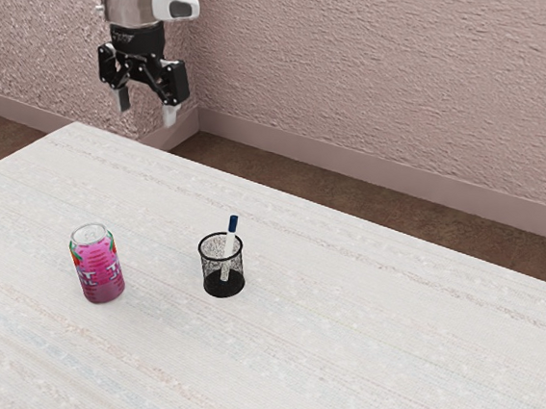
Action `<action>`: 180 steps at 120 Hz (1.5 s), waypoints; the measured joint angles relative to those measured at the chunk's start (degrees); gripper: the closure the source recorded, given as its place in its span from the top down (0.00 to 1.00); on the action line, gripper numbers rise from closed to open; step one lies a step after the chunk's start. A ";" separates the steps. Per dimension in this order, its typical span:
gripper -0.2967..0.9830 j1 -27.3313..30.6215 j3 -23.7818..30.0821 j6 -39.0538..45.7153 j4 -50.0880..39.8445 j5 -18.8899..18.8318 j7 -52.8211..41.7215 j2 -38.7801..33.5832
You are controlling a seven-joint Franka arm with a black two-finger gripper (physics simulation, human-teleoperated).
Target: Take the marker out of the pen holder and place it to the left of the pen holder.
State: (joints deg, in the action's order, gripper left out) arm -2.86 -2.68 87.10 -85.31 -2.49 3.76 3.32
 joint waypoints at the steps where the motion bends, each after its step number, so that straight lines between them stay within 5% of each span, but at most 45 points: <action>1: 0.77 0.27 0.35 -0.01 0.17 -0.03 0.01 0.03; 18: 0.77 -0.64 2.76 0.06 2.59 -0.25 0.22 1.33; 80: 0.77 -0.77 3.17 5.17 6.77 0.76 0.70 24.21; 109: 0.77 -0.75 5.18 4.60 18.24 0.92 0.73 35.40; 180: 0.77 -0.66 3.38 5.79 20.99 0.74 0.52 40.61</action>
State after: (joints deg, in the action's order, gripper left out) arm -3.52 0.70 92.89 -64.32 -1.76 4.28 43.93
